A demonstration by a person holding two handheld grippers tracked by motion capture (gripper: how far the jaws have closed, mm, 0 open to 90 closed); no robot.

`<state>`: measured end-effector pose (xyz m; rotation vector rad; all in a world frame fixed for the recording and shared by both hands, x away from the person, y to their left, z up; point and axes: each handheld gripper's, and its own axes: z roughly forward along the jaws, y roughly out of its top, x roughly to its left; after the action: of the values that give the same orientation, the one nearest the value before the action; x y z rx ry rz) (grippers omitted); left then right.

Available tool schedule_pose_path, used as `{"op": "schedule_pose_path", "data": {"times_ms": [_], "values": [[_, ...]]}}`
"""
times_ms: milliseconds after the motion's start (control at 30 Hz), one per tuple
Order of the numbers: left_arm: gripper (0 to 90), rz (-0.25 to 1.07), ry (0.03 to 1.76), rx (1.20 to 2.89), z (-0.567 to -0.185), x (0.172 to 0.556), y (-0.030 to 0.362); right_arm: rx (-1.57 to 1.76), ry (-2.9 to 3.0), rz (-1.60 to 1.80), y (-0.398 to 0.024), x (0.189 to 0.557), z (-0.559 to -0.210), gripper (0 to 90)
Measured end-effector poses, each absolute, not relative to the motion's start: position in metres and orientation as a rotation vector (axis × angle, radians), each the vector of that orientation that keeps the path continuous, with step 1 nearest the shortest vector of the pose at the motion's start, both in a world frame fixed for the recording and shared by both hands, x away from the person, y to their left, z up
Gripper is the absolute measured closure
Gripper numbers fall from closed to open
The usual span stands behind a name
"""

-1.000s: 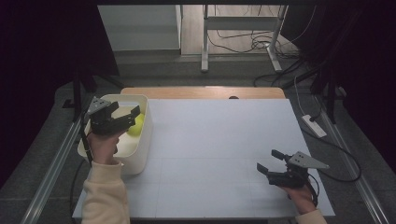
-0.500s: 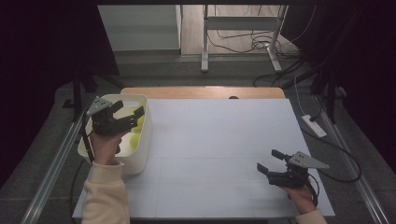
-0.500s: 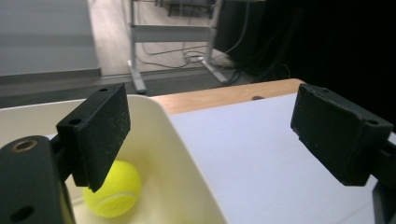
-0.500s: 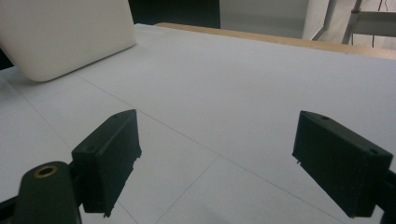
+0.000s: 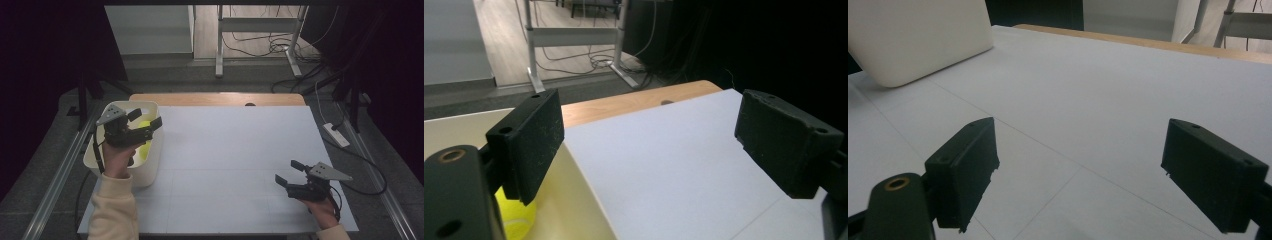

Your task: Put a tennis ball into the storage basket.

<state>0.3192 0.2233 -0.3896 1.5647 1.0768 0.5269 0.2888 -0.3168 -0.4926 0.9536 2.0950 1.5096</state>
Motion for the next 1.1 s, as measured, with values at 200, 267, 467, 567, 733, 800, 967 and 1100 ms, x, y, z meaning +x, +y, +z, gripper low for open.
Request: {"op": "schedule_pose_path", "data": {"times_ms": [200, 267, 467, 567, 733, 800, 967, 1100], "values": [[13.4, 0.518, 1.044, 1.61, -0.389, 0.319, 0.212, 0.951, 2.096, 1.507, -0.317, 0.289, -0.493, 14.5], [13.3, 0.515, 1.035, 1.623, -0.389, 0.319, 0.208, 0.95, 2.096, 1.508, -0.317, 0.289, -0.493, 14.5], [13.2, 0.498, 1.017, 1.632, -0.389, 0.318, 0.203, 0.951, 2.094, 1.509, -0.317, 0.289, -0.493, 14.5], [13.6, 0.483, 0.998, 1.64, -0.39, 0.314, 0.201, 0.95, 2.093, 1.509, -0.317, 0.289, -0.492, 14.5], [13.6, 0.467, 0.966, 1.657, -0.389, 0.308, 0.197, 0.95, 2.093, 1.51, -0.317, 0.289, -0.492, 14.5], [13.6, 0.459, 0.957, 1.667, -0.389, 0.307, 0.196, 0.952, 2.094, 1.509, -0.316, 0.289, -0.492, 14.5], [13.3, 0.424, 0.931, 1.707, -0.394, 0.303, 0.189, 0.952, 2.092, 1.511, -0.317, 0.289, -0.492, 14.5], [13.3, 0.41, 0.905, 1.693, -0.401, 0.296, 0.185, 0.949, 2.09, 1.514, -0.317, 0.289, -0.492, 14.5]]}}
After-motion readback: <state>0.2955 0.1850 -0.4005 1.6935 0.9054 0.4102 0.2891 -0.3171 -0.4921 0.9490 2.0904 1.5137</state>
